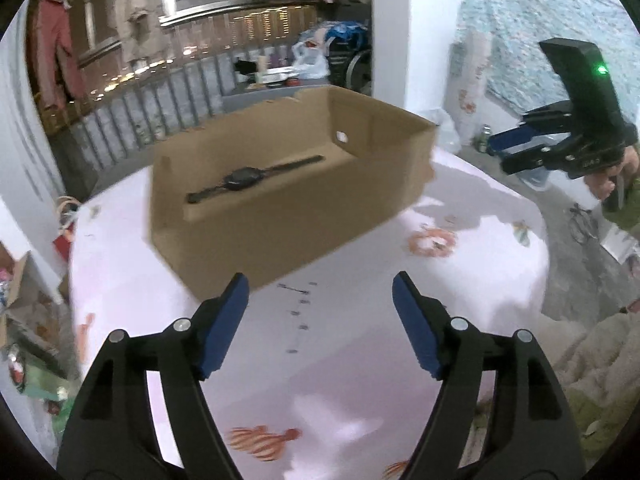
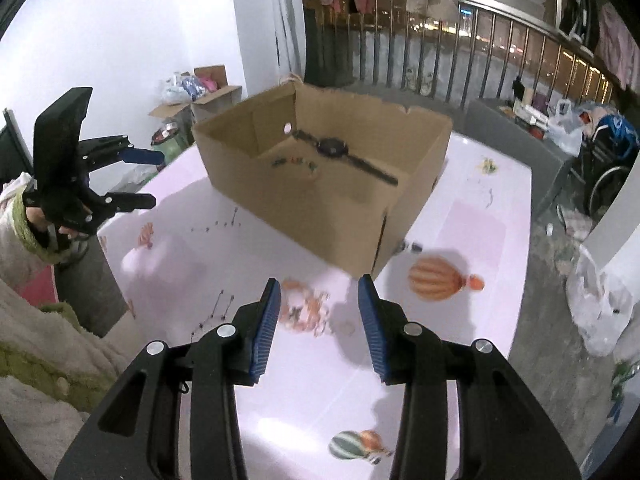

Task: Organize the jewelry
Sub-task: 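Withdraw both grippers from the box toward the pink-orange bead bracelet, then close the right gripper on the pink-orange bracelet while the left gripper closes beside it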

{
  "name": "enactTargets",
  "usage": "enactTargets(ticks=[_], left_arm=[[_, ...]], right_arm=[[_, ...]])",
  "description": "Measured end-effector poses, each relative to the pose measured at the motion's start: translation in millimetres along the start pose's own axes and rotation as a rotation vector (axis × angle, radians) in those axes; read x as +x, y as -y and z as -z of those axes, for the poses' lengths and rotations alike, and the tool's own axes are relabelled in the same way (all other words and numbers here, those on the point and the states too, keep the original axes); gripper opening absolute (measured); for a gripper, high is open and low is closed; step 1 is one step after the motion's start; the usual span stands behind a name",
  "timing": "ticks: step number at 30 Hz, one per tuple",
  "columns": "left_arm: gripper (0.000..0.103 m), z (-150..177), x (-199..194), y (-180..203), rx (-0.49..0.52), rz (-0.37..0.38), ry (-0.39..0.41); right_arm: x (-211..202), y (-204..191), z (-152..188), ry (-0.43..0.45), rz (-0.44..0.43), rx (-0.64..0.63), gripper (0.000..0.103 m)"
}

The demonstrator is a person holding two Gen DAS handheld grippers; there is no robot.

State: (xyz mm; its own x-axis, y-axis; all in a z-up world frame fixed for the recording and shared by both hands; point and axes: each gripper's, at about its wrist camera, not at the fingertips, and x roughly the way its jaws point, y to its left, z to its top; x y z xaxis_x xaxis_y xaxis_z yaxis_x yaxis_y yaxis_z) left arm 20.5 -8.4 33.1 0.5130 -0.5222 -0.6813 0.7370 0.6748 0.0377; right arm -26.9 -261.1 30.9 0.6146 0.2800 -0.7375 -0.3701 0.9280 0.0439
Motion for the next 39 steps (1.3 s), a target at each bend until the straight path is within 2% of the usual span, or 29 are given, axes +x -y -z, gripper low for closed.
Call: enactTargets(ticks=[9, 17, 20, 27, 39], left_arm=[[0.068, 12, 57, 72, 0.186, 0.161, -0.002], [0.033, 0, 97, 104, 0.338, 0.193, -0.047], [0.027, -5, 105, 111, 0.372, 0.192, -0.046], [0.025, -3, 118, 128, 0.465, 0.189, -0.054], [0.026, -10, 130, 120, 0.481, 0.19, -0.066]], right_arm=[[53, -2, 19, -0.083, -0.06, 0.012, 0.038], [79, -2, 14, -0.124, -0.104, -0.028, 0.024], [86, -2, 14, -0.148, -0.112, -0.054, 0.019], [96, -2, 15, -0.197, -0.126, -0.084, 0.014], [114, -6, 10, -0.251, -0.126, -0.108, 0.014]])
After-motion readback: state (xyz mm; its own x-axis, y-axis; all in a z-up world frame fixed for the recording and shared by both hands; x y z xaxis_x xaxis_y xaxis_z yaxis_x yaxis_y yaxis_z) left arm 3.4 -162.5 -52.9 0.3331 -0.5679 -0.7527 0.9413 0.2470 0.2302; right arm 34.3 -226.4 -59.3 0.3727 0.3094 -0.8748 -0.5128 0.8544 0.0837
